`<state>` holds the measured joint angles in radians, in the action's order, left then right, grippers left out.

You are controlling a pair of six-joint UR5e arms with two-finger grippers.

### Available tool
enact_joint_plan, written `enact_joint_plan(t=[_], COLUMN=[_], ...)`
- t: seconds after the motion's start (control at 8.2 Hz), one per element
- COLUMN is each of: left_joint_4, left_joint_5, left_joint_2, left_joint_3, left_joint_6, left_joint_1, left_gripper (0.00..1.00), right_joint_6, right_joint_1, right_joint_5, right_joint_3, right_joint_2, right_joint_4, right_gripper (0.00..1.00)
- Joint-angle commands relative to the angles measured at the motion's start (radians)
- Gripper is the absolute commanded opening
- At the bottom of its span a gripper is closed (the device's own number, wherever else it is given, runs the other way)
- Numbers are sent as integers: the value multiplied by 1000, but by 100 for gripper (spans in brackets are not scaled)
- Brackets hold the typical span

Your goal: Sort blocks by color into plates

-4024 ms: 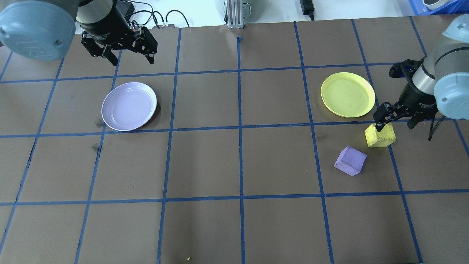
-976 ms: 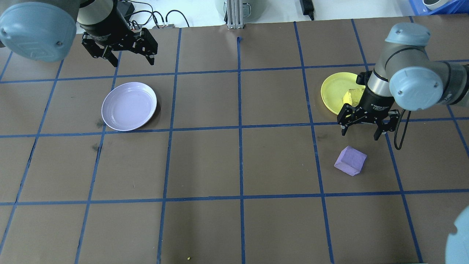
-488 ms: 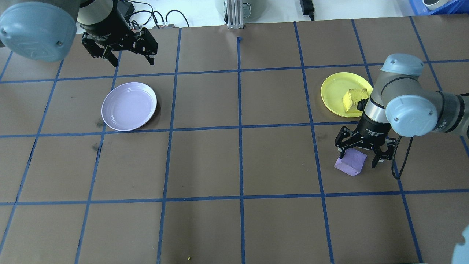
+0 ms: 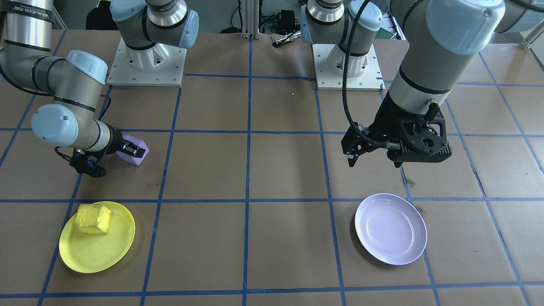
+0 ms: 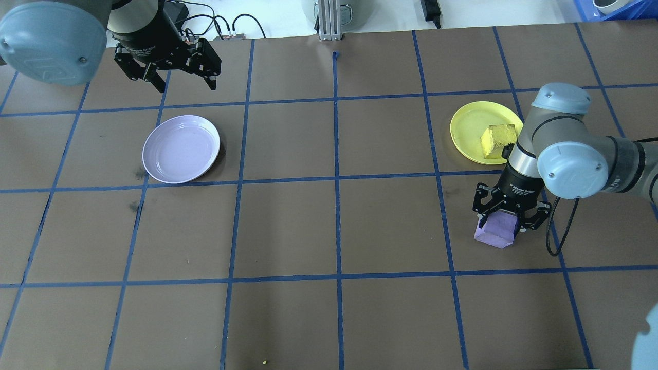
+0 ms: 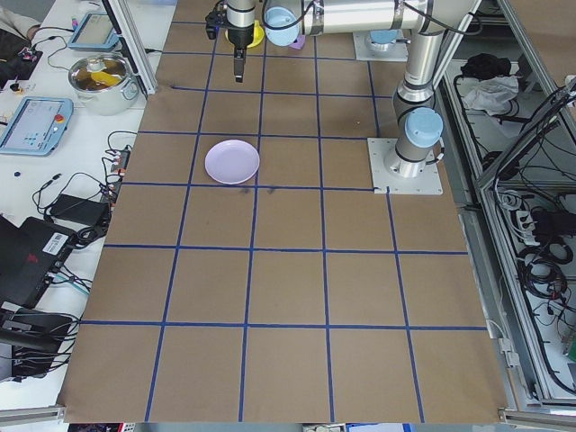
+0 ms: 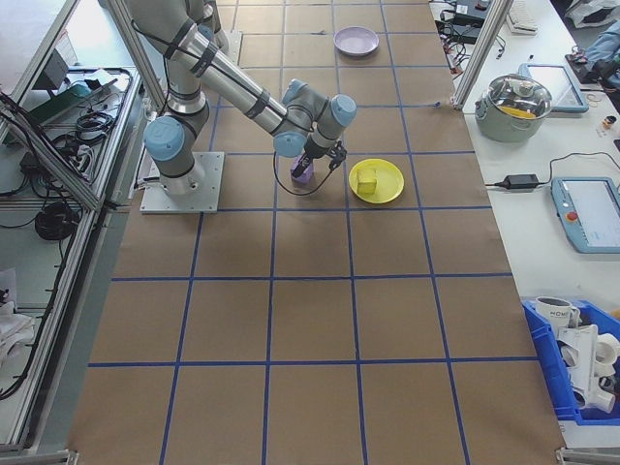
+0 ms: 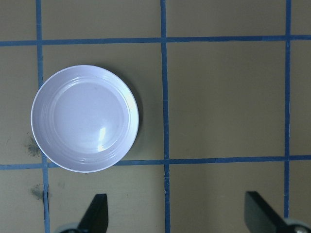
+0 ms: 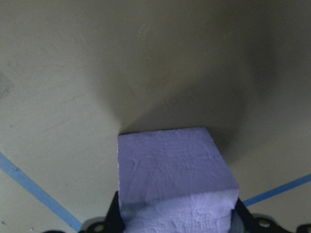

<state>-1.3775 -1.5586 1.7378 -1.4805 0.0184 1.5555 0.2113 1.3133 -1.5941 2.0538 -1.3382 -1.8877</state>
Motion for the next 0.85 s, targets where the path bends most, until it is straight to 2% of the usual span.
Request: enact_joint_plan(t=[0.0, 0.12, 0.24, 0.37, 0.49, 0.61, 0.73], left_joint_4=[0, 0, 0, 0, 0, 0, 0], left_joint_5=[0, 0, 0, -1, -1, 0, -1], left_joint_2=[0, 0, 0, 0, 0, 0, -1], left_joint_3=[2, 2, 2, 2, 0, -1, -3], left_joint_6=[0, 0, 0, -3, -3, -3, -3], left_joint_1=[0, -2, -2, 0, -2, 0, 0], left_gripper=[100, 100, 100, 100, 100, 100, 100], right_joint_6=[-3, 2, 14, 13, 14, 17, 66], right_joint_1=[7, 17, 73, 168, 273, 408, 511], right_joint_5=[2, 5, 57, 71, 71, 104, 191], right_joint_3=[-10, -11, -11, -26, -87, -146, -196], right_joint_2=[-15, -25, -53, -68, -59, -55, -29], right_joint_4=[-15, -13, -10, -16, -2, 2, 2], right_gripper=[0, 0, 0, 0, 0, 0, 0])
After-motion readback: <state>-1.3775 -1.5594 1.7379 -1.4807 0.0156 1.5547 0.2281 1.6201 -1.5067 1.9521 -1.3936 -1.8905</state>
